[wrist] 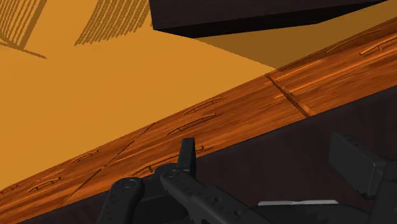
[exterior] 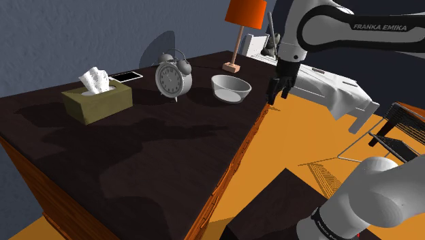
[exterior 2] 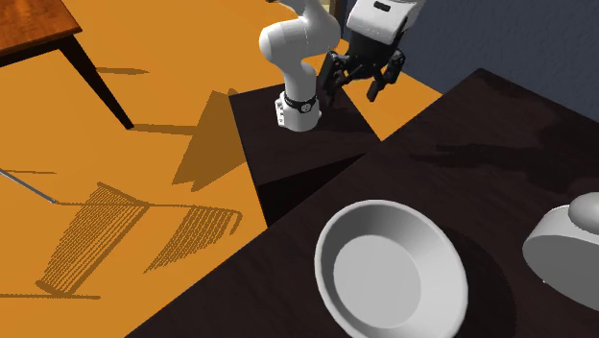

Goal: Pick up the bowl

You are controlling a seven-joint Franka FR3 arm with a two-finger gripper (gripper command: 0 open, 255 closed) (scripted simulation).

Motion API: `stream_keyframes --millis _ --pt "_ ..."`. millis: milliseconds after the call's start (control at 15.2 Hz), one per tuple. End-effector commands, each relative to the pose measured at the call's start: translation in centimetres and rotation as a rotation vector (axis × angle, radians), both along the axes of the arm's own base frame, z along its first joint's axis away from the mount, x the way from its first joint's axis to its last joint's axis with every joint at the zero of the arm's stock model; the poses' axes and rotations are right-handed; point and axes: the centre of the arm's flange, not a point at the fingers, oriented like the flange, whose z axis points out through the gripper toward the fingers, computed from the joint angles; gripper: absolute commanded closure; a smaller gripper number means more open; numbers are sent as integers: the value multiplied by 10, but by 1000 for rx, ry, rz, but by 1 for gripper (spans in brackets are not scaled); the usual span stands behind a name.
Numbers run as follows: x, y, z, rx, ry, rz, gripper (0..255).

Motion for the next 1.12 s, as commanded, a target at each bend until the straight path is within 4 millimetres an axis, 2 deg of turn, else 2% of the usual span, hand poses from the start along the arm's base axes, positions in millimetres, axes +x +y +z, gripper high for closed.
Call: stream_keyframes --millis 0,1056 --pt "28 4 -8 -19 -5 10 0" --pt "229 43 -40 -167 -38 82 0"
